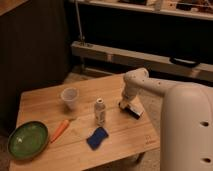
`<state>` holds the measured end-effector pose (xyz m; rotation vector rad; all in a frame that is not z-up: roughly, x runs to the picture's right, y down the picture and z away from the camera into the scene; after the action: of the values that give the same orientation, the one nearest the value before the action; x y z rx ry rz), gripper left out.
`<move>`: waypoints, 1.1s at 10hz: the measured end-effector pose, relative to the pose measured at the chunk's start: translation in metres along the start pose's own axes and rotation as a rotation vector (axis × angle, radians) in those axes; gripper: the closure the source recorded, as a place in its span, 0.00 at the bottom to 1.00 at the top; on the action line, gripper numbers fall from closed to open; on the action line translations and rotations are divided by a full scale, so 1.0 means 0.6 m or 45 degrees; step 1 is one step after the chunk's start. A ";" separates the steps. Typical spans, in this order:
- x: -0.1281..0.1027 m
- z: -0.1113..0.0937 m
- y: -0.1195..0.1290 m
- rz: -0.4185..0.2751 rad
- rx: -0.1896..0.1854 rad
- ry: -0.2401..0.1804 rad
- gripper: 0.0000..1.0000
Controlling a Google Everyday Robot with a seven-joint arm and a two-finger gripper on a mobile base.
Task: Place the eraser in the ceramic cup
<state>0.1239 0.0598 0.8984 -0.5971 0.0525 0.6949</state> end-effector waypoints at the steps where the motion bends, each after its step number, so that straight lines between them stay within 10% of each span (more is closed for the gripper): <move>1: -0.014 -0.033 -0.006 -0.003 0.004 -0.039 1.00; 5: -0.107 -0.186 -0.020 -0.072 -0.027 -0.329 1.00; 11: -0.343 -0.367 0.089 -0.377 -0.278 -0.821 1.00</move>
<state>-0.0359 -0.1459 0.7374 -0.5500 -0.7056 0.5801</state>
